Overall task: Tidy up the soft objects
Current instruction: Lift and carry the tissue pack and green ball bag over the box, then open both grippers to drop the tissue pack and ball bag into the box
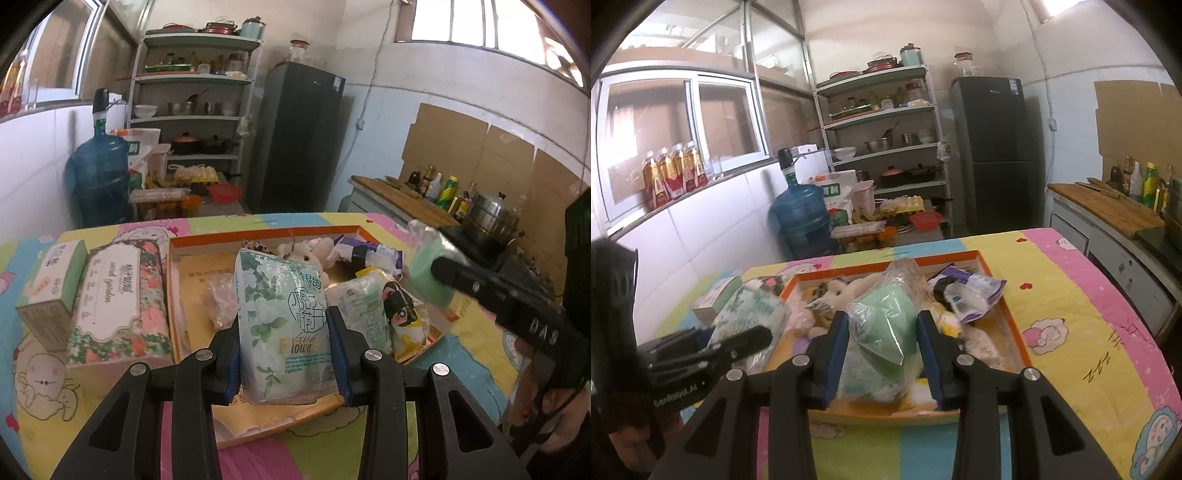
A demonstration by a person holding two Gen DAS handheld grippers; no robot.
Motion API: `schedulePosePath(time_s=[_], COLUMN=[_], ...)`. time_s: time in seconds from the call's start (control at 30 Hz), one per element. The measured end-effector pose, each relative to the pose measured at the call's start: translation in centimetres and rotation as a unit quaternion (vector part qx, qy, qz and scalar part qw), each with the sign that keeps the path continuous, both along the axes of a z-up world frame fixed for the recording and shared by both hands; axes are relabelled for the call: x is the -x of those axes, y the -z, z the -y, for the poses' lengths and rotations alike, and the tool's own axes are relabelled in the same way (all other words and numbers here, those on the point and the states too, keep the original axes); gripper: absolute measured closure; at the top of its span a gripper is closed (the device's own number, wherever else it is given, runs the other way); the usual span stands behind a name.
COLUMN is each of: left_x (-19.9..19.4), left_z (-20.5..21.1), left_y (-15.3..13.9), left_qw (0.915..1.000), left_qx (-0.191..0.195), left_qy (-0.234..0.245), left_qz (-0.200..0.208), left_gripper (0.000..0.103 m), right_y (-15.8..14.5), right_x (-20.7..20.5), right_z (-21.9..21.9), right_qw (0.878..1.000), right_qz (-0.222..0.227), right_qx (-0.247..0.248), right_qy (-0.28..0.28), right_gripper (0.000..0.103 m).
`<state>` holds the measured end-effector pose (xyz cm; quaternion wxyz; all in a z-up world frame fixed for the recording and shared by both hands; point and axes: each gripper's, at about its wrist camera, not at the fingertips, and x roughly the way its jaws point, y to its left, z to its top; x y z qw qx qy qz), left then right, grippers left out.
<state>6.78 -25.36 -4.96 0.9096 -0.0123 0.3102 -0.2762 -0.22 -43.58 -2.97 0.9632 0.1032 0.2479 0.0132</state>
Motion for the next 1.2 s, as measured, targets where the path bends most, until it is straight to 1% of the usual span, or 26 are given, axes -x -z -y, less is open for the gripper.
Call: schedulePosePath(time_s=[0.23, 0.5, 0.6, 0.7, 0.9, 1.03, 1.13, 1.2], left_x=[-0.9, -1.5, -1.7, -1.8, -2.2, -2.7, -2.8, -2.9], left_z=[1.1, 2.1, 2.5, 2.4, 2.2, 2.1, 2.0, 2.0], left_y=[1.1, 2.1, 2.8, 3.3, 3.5, 3.6, 3.6, 3.6], left_qw=[0.9999, 0.9997, 0.9994, 0.9993, 0.9993, 0.9990, 0.9989, 0.9989], left_qx=[-0.003, -0.007, -0.010, -0.010, -0.007, -0.004, -0.001, -0.002], left_qy=[-0.007, -0.008, -0.006, -0.009, -0.012, -0.010, -0.009, -0.008], left_qz=[-0.014, -0.024, -0.034, -0.034, -0.036, -0.044, -0.046, -0.047], left_gripper=[0.062, 0.062, 0.062, 0.062, 0.062, 0.061, 0.061, 0.058], right_y=[-0.5, -0.5, -0.1, 0.4, 1.5, 2.3, 2.6, 2.7], right_x=[-1.9, -5.2, -6.3, -7.2, -8.8, -9.8, -10.0, -10.3], right_z=[2.0, 2.7, 2.6, 2.5, 2.4, 2.2, 2.1, 2.0], right_qw=[1.000, 1.000, 1.000, 1.000, 0.999, 0.998, 0.998, 0.998], right_qz=[0.006, 0.000, -0.007, -0.015, -0.031, -0.045, -0.048, -0.050], right_qx=[0.004, 0.003, 0.002, 0.000, -0.004, -0.007, -0.007, -0.007], right_qy=[-0.001, -0.013, -0.021, -0.026, -0.032, -0.039, -0.042, -0.043], right_gripper=[0.065, 0.065, 0.065, 0.065, 0.065, 0.065, 0.065, 0.065])
